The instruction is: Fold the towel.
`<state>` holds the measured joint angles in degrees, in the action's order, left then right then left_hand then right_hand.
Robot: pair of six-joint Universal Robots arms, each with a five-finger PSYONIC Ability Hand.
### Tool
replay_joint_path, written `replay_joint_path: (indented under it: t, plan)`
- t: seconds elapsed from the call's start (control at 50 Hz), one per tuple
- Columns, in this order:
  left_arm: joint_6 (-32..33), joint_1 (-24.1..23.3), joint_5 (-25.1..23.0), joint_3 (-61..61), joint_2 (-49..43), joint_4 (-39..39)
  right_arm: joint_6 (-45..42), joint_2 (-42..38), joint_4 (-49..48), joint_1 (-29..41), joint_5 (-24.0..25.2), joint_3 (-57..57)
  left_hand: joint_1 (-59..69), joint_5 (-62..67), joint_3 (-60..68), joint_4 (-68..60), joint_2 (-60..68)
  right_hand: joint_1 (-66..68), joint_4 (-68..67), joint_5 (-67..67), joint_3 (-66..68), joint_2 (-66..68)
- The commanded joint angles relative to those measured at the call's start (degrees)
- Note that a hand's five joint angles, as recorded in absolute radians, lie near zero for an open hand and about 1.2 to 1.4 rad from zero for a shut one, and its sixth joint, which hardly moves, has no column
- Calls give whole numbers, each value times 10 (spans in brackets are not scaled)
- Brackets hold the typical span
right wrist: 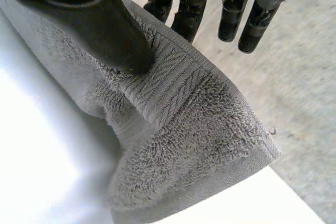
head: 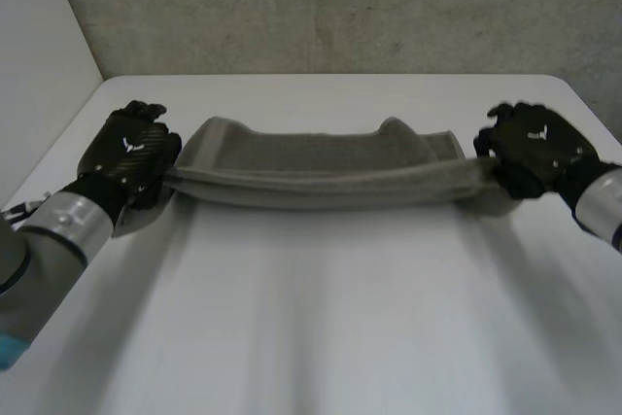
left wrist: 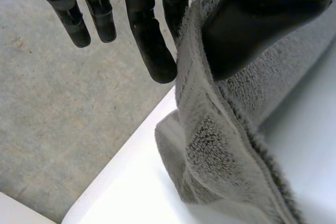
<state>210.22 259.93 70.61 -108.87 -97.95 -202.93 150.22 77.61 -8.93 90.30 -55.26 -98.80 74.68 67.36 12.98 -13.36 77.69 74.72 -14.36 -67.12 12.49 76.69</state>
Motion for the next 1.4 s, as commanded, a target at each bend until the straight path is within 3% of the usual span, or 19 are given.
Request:
replay_joint_path:
  t: [0.02, 0.18, 0.3, 0.42, 0.46, 0.52, 0.56, 0.62, 0.68, 0.72, 0.74, 0.82, 0.9, 0.92, 0.94, 1.04, 1.22, 1.4]
  plan:
    - [-4, 10, -7, -50, 129, 28, -29, 103, 64, -29, 12, -44, 53, 26, -30, 34, 23, 53, 44, -29, -25, 33]
    - [-7, 43, -7, -57, 210, 100, -10, 220, 123, -57, 20, -53, 53, 26, -30, 34, 23, 53, 44, -29, -25, 33]
    - [-12, 54, -7, -57, 207, 109, -2, 222, 127, -56, 15, -54, 53, 26, -30, 34, 23, 53, 44, -29, -25, 33]
    - [-19, 52, -2, -35, 138, 111, -12, 134, 151, -48, 13, -30, 53, 26, -30, 34, 23, 53, 44, -29, -25, 33]
    - [-21, 44, 1, -13, 109, 115, -16, 73, 164, -38, -1, 24, 53, 26, -30, 34, 23, 53, 44, -29, -25, 33]
    - [-32, 33, 8, 35, 51, 143, -17, 42, 173, -28, -18, 53, 53, 26, -30, 34, 23, 53, 44, -29, -25, 33]
    - [-50, 18, 22, 104, -22, 180, -19, -28, 194, 11, -53, 124, 53, 26, -30, 34, 23, 53, 44, -29, -25, 33]
    - [-60, 8, 31, 146, -58, 199, -19, -95, 219, 50, -90, 212, 53, 26, -30, 34, 23, 53, 44, -29, -25, 33]
    - [-67, -10, 51, 244, -138, 233, -21, -126, 233, 59, -107, 258, 53, 26, -30, 34, 23, 53, 44, -29, -25, 33]
    - [-70, -18, 72, 373, -216, 262, -26, -178, 239, 72, -138, 365, 53, 26, -30, 34, 23, 53, 44, -29, -25, 33]
    - [-70, -18, 73, 373, -217, 262, -27, -178, 239, 72, -138, 366, 53, 26, -30, 34, 23, 53, 44, -29, -25, 33]
    - [-71, -37, 107, 585, -290, 271, -10, -221, 198, 95, -175, 559, 53, 26, -30, 34, 23, 53, 44, -29, -25, 33]
    - [-75, -49, 110, 667, -284, 237, 27, -214, 98, 102, -209, 622, 53, 26, -30, 34, 23, 53, 44, -29, -25, 33]
    - [-78, -49, 116, 678, -270, 194, 44, -205, 56, 102, -216, 621, 53, 26, -30, 34, 23, 53, 44, -29, -25, 33]
    - [-84, -48, 118, 671, -253, 144, 53, -195, 43, 102, -214, 614, 53, 26, -30, 34, 23, 53, 44, -29, -25, 33]
    - [-88, -39, 110, 612, -228, 42, 54, -181, 47, 101, -195, 556, 53, 26, -30, 34, 23, 53, 44, -29, -25, 33]
    - [-85, -12, 102, 486, -179, 7, 55, -108, 16, 100, -167, 397, 53, 26, -30, 34, 23, 53, 44, -29, -25, 33]
    - [-83, -1, 34, 230, -139, -32, 53, -70, -26, 57, -110, 211, 53, 26, -30, 34, 23, 53, 44, -29, -25, 33]
